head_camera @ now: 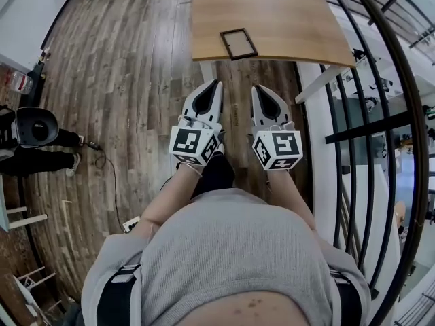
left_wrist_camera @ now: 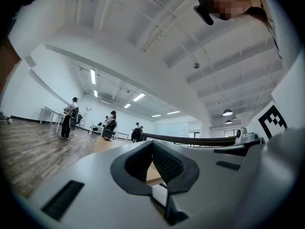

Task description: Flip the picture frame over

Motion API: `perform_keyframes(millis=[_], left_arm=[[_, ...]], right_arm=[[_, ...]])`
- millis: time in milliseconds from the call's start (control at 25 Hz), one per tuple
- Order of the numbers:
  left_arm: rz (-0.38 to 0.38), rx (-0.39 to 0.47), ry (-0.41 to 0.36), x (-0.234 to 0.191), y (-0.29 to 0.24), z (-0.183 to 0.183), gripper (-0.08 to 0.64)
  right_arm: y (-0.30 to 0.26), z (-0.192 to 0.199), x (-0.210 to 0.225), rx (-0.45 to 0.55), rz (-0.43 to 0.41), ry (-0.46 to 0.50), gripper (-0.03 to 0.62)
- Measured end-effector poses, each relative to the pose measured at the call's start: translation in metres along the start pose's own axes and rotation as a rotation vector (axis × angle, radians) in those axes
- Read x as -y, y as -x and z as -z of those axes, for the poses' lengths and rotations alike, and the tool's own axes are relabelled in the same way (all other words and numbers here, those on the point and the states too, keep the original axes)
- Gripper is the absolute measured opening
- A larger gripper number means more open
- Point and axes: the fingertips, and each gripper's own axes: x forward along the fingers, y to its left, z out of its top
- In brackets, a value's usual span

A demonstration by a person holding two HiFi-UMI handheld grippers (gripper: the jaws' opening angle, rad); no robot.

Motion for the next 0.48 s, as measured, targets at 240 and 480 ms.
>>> perform_keyframes(millis=[240,480], left_arm=[[0.035,-0.004,-0.013,-0.041,-0.059,-0.006,0.006],[0.051,-0.002,-0.018,-0.084,-0.104,-0.011,0.006]], right_arm=[[-0.067,-0.018,0.023,0.026,0.03,0.001,0.017],[-0.125,-0.026,0.035,0.044,0.045,-0.008,0.017]])
